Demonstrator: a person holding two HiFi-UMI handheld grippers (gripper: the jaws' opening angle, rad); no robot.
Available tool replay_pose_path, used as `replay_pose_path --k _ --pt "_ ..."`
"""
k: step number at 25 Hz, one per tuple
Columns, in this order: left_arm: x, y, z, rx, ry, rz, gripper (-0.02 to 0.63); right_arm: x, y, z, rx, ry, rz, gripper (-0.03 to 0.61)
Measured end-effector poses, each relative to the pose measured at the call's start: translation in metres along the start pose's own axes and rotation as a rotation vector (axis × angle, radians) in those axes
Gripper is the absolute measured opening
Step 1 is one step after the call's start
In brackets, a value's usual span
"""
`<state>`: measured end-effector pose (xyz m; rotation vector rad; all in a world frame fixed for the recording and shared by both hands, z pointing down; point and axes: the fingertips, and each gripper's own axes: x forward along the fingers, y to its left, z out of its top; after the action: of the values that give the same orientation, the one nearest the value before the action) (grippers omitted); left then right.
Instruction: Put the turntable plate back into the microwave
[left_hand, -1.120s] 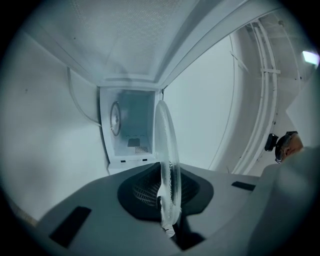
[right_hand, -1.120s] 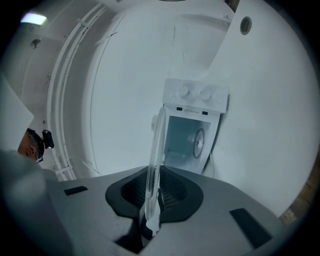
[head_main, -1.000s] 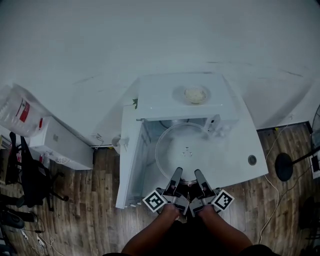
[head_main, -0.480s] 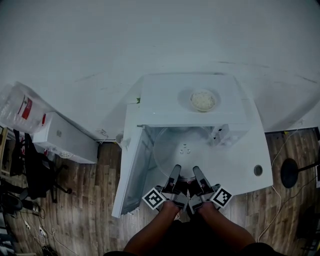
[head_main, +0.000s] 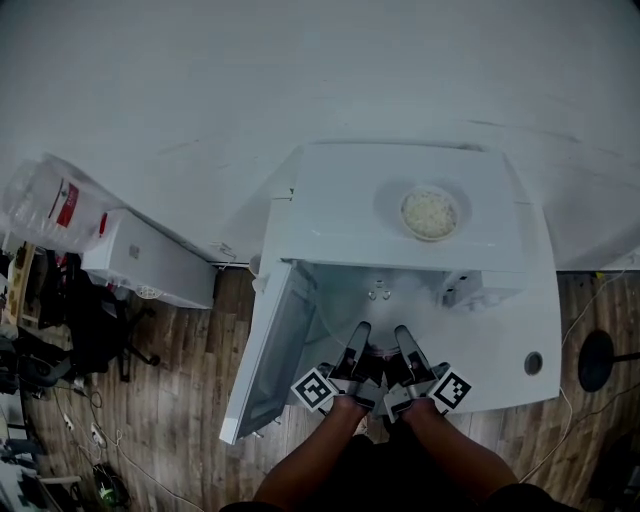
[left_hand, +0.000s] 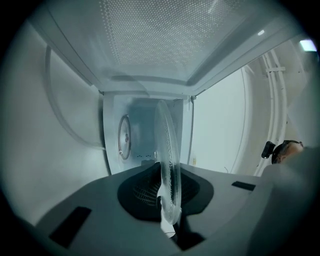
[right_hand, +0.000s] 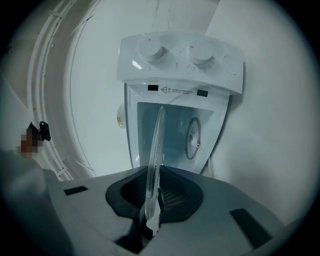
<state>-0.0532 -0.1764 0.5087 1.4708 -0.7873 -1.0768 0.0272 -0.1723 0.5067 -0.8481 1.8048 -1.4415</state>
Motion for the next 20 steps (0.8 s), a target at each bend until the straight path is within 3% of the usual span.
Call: replay_pose_path --k 12,20 --pt "0.033 0.015 0.017 0.025 -0.065 -0.007 0.044 0.035 -0.016 0.02 -0.012 0.079 0.013 0.061" --pt "0.065 0.035 0.034 -0.001 -0.084 -0.001 0.048 0.052 -0.037 0.027 -0.135 0.129 -0.064 0.079"
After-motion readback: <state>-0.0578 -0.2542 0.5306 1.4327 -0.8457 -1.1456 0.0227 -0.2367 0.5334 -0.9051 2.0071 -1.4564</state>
